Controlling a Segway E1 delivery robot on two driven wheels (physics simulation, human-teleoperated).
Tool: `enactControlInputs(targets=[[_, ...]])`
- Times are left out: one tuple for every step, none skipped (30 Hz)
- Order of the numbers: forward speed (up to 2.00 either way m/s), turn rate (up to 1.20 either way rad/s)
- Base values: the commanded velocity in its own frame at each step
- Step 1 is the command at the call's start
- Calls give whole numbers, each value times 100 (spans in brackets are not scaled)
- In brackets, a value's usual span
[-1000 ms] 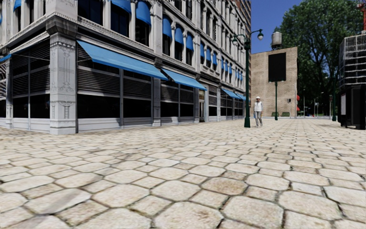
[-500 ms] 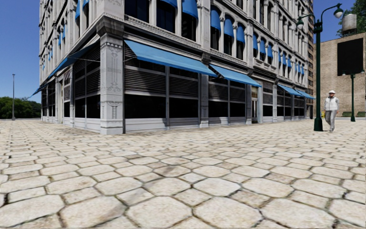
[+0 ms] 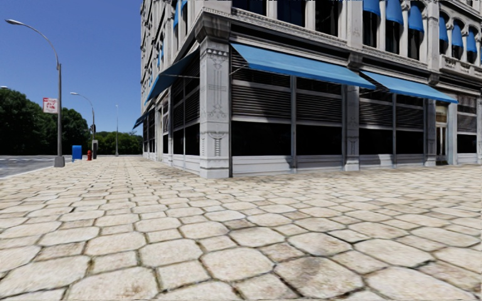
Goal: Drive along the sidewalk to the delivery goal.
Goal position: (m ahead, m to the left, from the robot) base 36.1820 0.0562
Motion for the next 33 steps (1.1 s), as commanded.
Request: enactControlInputs(targets=[[200,67],[200,67],[200,67],[200,67],[200,67],[200,67],[200,67],[200,67],[200,67],[200,67],[200,67],[200,67],[200,65],[200,65],[200,62],[200,61],[200,61],[200,61],[200,61],[200,61],[200,60],[200,60],[200,59],[200,55],[200,0],[200,0],[200,0],[200,0],[200,0],[200,0],[200,0],[200,0],[200,0]])
